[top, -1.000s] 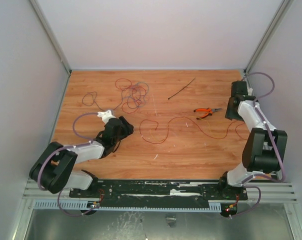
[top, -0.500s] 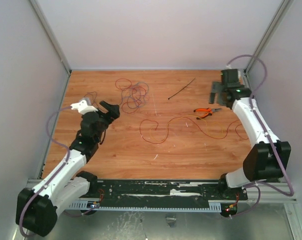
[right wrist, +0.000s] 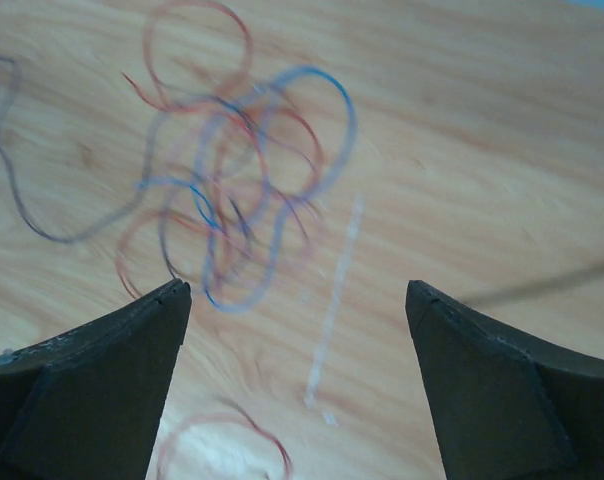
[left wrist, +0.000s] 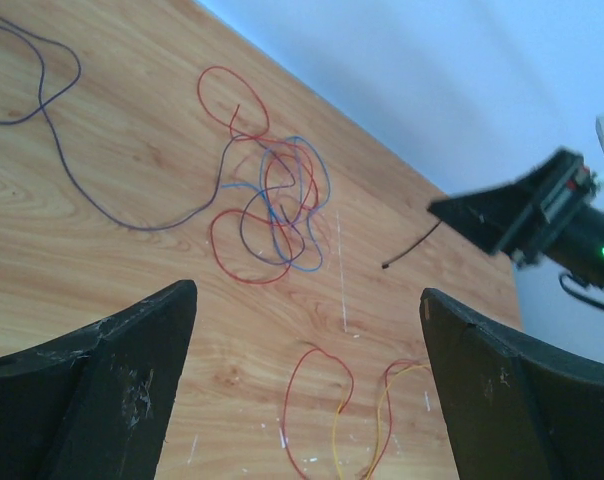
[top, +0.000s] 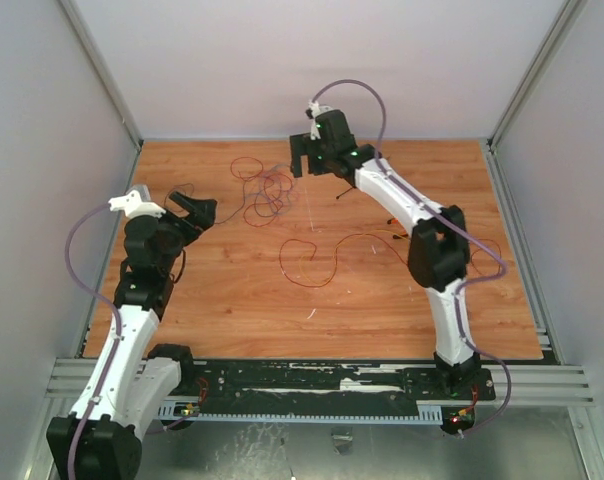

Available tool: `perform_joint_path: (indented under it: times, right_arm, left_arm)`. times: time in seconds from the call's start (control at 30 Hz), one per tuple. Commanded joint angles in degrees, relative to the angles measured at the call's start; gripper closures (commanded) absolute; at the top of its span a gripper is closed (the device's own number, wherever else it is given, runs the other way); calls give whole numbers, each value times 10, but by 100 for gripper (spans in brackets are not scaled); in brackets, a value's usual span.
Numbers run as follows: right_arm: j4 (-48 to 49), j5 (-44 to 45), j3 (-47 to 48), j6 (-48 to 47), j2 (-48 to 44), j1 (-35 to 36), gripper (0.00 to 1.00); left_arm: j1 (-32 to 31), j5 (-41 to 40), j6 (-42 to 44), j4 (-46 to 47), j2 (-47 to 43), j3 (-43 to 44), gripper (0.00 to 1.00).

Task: Zip-tie the wires
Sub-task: Straighten the cable at the center of the board, then pick up the cable at the center of the board.

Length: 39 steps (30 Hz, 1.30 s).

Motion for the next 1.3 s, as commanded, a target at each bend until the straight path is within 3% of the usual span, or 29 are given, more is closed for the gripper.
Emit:
perform_joint_path:
  times: [0.0, 0.23, 0.93, 1.13, 1.27]
  right_arm:
    - [15, -69, 142, 15, 105, 21, 11]
    - [33, -112, 288, 70, 237, 32, 17]
    - [170, -178, 295, 109, 336, 59, 42]
    - [197, -184, 297, 110, 348, 60, 62]
    - [219, -181, 300, 112, 351, 60, 84]
  left_arm:
    - [26, 72, -10, -1, -6, -22, 2]
    - [34, 85, -2, -8, -4, -29, 2]
    - [34, 91, -7, -5, -3, -48, 2]
    - [34, 90, -6, -5, 1, -48, 2]
    - [35, 91, -6, -6, 0, -50, 2]
